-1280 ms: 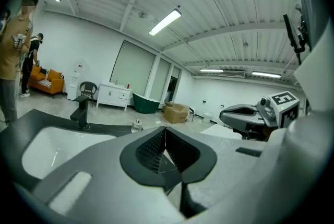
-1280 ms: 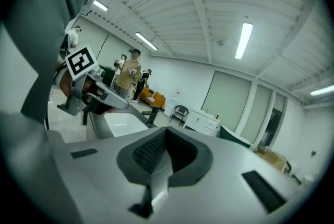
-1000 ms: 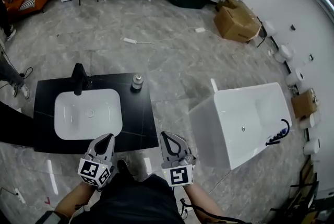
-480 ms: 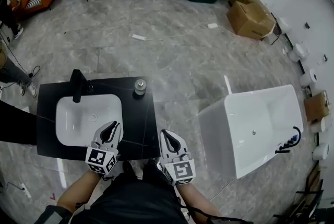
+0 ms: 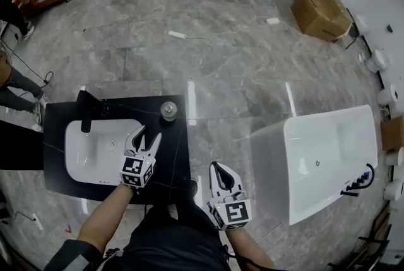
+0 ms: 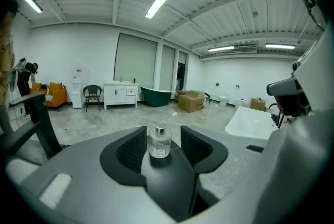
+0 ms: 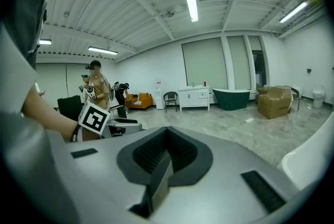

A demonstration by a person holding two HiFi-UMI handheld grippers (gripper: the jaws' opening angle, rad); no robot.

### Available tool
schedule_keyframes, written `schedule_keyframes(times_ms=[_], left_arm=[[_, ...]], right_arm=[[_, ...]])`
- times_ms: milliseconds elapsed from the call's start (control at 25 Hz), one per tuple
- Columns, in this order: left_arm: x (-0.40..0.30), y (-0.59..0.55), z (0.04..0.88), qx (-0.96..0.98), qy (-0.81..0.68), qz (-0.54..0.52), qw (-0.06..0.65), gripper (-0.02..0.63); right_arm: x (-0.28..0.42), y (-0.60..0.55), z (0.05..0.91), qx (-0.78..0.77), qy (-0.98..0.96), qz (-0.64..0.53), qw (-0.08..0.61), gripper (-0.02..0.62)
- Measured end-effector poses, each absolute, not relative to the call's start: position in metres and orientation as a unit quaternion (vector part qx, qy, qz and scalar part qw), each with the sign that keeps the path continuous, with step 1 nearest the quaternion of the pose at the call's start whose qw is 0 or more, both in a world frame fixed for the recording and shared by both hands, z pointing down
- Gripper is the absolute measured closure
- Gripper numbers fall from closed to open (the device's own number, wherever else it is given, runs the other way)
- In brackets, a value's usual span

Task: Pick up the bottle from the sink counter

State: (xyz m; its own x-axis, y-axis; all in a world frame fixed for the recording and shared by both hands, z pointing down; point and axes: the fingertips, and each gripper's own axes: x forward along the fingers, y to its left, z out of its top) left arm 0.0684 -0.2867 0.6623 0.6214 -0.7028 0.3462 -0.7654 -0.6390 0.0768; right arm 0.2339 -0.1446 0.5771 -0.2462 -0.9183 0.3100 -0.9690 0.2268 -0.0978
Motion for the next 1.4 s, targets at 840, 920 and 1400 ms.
schedule_keyframes(times_ms=[840,920,1400], left_arm=[[0.137,-0.375,0.774,0.893,-0.386,0.197,0.124,0.255],[0.140,-0.378,0.773,0.893,-0.388,0.195,0.122,0.255],[0.133,-0.376,0.766,0.888,-0.392,0.216,0.108,0.272]], right_arm=[[0.270,-0.146,0.632,0.629,-0.739,0.215,0.108,0.600],[0.271,-0.145,0.632,0.631,-0.737,0.218,0.107,0.600],[0.264,-0.136,0.634,0.629,-0.737,0.226,0.099,0.600]])
